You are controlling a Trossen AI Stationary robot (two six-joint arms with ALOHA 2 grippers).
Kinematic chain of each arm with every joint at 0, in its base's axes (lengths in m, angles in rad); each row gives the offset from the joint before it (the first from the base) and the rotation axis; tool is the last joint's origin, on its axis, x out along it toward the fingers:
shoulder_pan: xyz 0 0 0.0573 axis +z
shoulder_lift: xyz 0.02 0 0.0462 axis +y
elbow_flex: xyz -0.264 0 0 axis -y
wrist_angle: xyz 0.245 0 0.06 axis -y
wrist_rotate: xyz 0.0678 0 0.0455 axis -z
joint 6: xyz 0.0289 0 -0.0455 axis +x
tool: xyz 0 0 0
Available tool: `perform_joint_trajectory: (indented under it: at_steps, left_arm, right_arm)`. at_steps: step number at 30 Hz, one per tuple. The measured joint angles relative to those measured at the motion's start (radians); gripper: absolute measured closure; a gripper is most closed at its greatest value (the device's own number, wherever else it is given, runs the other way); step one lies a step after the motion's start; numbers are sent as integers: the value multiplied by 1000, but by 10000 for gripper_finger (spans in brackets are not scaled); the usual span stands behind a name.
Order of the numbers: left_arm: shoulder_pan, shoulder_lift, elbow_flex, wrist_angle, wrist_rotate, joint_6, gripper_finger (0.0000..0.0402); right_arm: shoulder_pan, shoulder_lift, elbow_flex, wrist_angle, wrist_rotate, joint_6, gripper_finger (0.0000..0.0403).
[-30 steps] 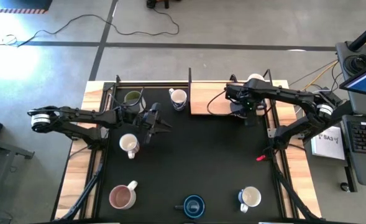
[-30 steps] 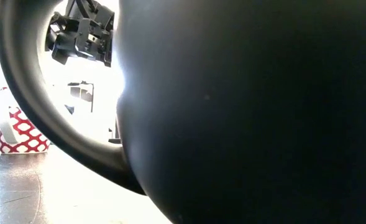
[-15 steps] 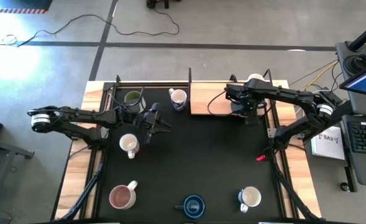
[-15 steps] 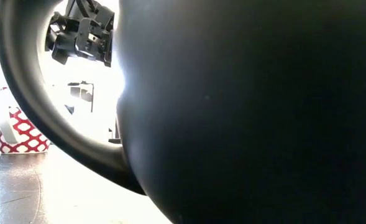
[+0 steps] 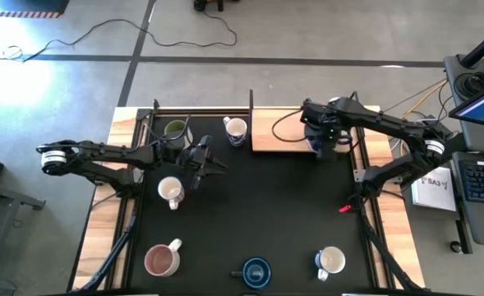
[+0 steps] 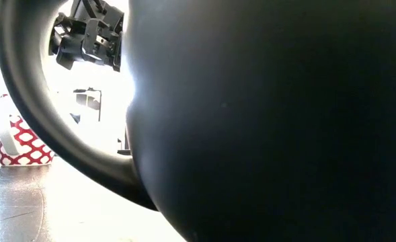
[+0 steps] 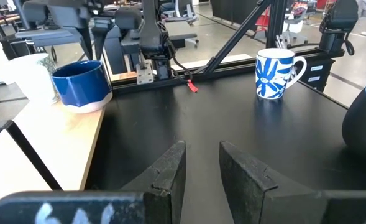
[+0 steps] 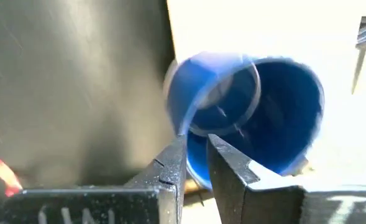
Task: Place coffee mugs
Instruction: Put the dark blue mug on the shelf
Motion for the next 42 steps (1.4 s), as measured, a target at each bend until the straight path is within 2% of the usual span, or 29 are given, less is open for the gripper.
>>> perform_joint_trajectory:
  at_steps: [7,11,31,36,42]
  left_arm:
    - [0,0,0,0,0,0,322]
    - [0,0,0,0,0,0,322]
    - [0,0,0,-1,0,0,322]
    - [0,0,0,-1,0,0,322]
    - [0,0,0,-8,2,0,322]
  right_arm:
    - [-13,28,-10,103,-16,351,349]
    - [-15,33,-10,102,-18,432,348]
    - [-13,33,-11,127,-15,574,362]
    - [-13,34,-11,138,-10,602,335]
    - [-16,38,-13,147,97,630,288]
